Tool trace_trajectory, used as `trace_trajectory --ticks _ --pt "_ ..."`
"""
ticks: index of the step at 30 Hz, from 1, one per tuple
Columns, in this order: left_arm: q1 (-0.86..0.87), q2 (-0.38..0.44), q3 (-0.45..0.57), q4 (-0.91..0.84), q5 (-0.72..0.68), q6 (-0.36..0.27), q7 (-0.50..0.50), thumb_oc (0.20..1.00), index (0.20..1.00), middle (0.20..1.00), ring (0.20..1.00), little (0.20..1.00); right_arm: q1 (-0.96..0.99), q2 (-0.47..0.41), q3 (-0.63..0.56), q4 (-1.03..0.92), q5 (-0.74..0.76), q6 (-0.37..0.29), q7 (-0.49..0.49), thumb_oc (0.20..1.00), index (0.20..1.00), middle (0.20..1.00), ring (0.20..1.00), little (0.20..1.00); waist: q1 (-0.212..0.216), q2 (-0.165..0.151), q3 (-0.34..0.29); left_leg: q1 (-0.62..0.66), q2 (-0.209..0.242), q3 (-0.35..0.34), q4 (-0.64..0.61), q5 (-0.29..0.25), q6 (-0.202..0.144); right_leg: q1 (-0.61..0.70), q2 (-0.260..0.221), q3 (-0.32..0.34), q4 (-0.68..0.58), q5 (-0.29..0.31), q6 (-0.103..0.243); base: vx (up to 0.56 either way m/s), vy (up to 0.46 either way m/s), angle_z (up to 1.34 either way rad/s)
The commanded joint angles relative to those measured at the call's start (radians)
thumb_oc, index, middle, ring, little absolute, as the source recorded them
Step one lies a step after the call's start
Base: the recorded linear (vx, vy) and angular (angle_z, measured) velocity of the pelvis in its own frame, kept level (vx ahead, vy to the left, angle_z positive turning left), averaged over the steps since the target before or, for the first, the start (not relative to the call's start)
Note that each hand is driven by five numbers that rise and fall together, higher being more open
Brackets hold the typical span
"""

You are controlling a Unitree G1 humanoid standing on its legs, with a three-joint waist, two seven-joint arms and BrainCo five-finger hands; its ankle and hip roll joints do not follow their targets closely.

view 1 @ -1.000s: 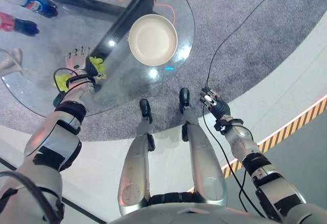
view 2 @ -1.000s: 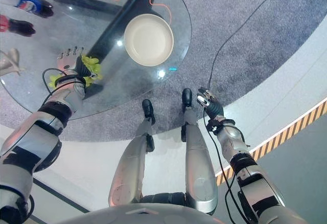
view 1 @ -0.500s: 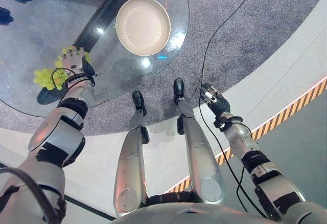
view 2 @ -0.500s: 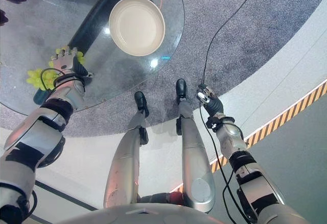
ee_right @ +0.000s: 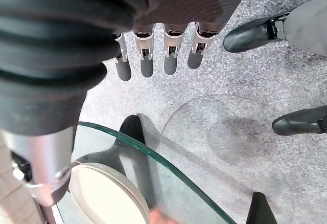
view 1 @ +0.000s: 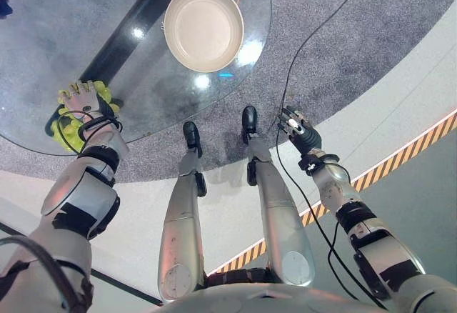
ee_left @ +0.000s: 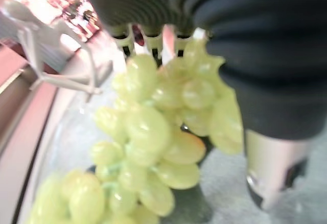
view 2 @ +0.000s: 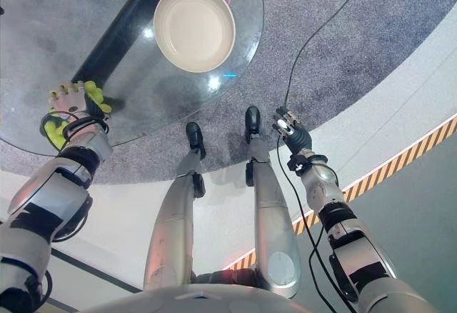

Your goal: Pick up fruits into the plate

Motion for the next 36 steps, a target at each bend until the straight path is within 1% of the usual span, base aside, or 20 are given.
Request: trace_trajectory --ticks 1,5,10,15,16,17,18,19,21,29,32,36 --pt "0.110 0.047 0.090 -0.015 -0.042 0.089 0.038 1.000 1.000 1.000 1.000 1.000 0.066 -0.006 0.010 -0.073 0.016 -0.032 0.005 1.000 1.000 1.000 1.000 1.000 0.032 0.011 -0.025 0.009 -0.082 -0.064 -0.032 -0.018 0.029 -0.022 0.110 0.026 0.147 -0.130 0.003 0.00 0.000 0.00" --pt "0.114 0.059 0.109 -0.080 -0.052 0.098 0.075 1.000 1.000 1.000 1.000 1.000 0.075 -0.005 0.007 -0.094 0.015 -0.028 -0.005 1.000 1.000 1.000 1.000 1.000 0.041 0.014 -0.025 0.006 -0.085 -0.067 -0.038 -0.018 0.034 -0.027 0.108 0.020 0.146 -0.131 0.004 0.00 0.000 0.00" --pt "0.124 0.073 0.126 -0.156 -0.027 0.117 0.078 1.000 1.000 1.000 1.000 1.000 0.089 -0.003 -0.001 -0.105 0.023 -0.035 -0.005 1.000 1.000 1.000 1.000 1.000 0.054 0.019 -0.025 0.005 -0.096 -0.078 -0.038 -0.019 0.038 -0.025 0.101 0.010 0.142 -0.128 0.008 0.00 -0.012 0.06" --pt "0.138 0.073 0.136 -0.190 -0.010 0.156 0.065 1.000 1.000 1.000 1.000 1.000 0.100 0.003 -0.005 -0.122 0.028 -0.043 -0.009 1.000 1.000 1.000 1.000 1.000 0.060 0.018 -0.025 -0.001 -0.100 -0.081 -0.033 -0.023 0.040 -0.028 0.097 0.003 0.143 -0.127 0.012 0.00 -0.009 0.10" --pt "0.136 0.073 0.134 -0.190 -0.004 0.181 0.052 1.000 1.000 1.000 1.000 1.000 0.099 0.004 -0.004 -0.131 0.034 -0.045 -0.012 1.000 1.000 1.000 1.000 1.000 0.060 0.012 -0.025 -0.009 -0.101 -0.081 -0.028 -0.024 0.041 -0.035 0.098 0.001 0.145 -0.124 0.012 0.00 -0.016 0.04" --pt "0.136 0.073 0.134 -0.190 -0.004 0.181 0.052 1.000 1.000 1.000 1.000 1.000 0.099 0.004 -0.004 -0.131 0.034 -0.045 -0.012 1.000 1.000 1.000 1.000 1.000 0.060 0.012 -0.025 -0.009 -0.101 -0.081 -0.028 -0.024 0.041 -0.035 0.098 0.001 0.145 -0.124 0.012 0.00 -0.019 0.07" --pt "0.132 0.071 0.131 -0.185 0.001 0.202 0.033 0.953 0.953 0.953 0.953 0.953 0.099 0.005 -0.003 -0.136 0.034 -0.045 -0.015 1.000 1.000 1.000 1.000 1.000 0.058 0.009 -0.025 -0.013 -0.100 -0.081 -0.026 -0.024 0.040 -0.039 0.099 0.001 0.146 -0.122 0.014 0.00 -0.015 0.06" --pt "0.138 0.070 0.127 -0.183 -0.007 0.198 0.045 0.200 0.200 0.200 0.200 0.200 0.099 0.005 -0.001 -0.149 0.039 -0.046 -0.020 1.000 1.000 1.000 1.000 1.000 0.057 0.004 -0.025 -0.020 -0.097 -0.081 -0.024 -0.024 0.039 -0.045 0.100 0.000 0.147 -0.119 0.014 0.00 -0.017 0.07" --pt "0.134 0.067 0.124 -0.182 0.008 0.218 0.030 0.200 0.200 0.200 0.200 0.200 0.099 0.006 0.001 -0.155 0.042 -0.048 -0.020 1.000 1.000 1.000 1.000 1.000 0.056 0.000 -0.025 -0.024 -0.097 -0.081 -0.024 -0.025 0.041 -0.049 0.103 0.002 0.147 -0.118 0.015 0.00 -0.008 0.02" --pt "0.064 0.057 0.071 -0.136 0.027 0.252 -0.011 0.200 0.200 0.200 0.200 0.200 0.074 0.005 0.015 -0.156 0.065 -0.053 0.001 1.000 1.000 1.000 1.000 1.000 0.040 -0.019 -0.025 -0.037 -0.092 -0.076 -0.029 -0.022 0.040 -0.061 0.112 0.009 0.134 -0.102 0.020 0.00 0.000 0.00" --pt "0.057 0.052 0.064 -0.114 0.020 0.246 -0.003 0.200 0.200 0.200 0.200 0.200 0.066 0.006 0.020 -0.151 0.070 -0.056 0.004 1.000 1.000 1.000 1.000 1.000 0.038 -0.020 -0.025 -0.037 -0.093 -0.075 -0.031 -0.020 0.038 -0.062 0.113 0.009 0.130 -0.099 0.020 0.00 0.000 0.00" --pt "0.050 0.043 0.063 -0.069 0.009 0.218 0.016 0.200 0.200 0.200 0.200 0.200 0.059 0.009 0.023 -0.137 0.071 -0.062 0.014 1.000 1.000 1.000 1.000 1.000 0.034 -0.020 -0.025 -0.035 -0.091 -0.072 -0.032 -0.019 0.036 -0.060 0.112 0.011 0.130 -0.099 0.020 0.00 0.000 0.00"
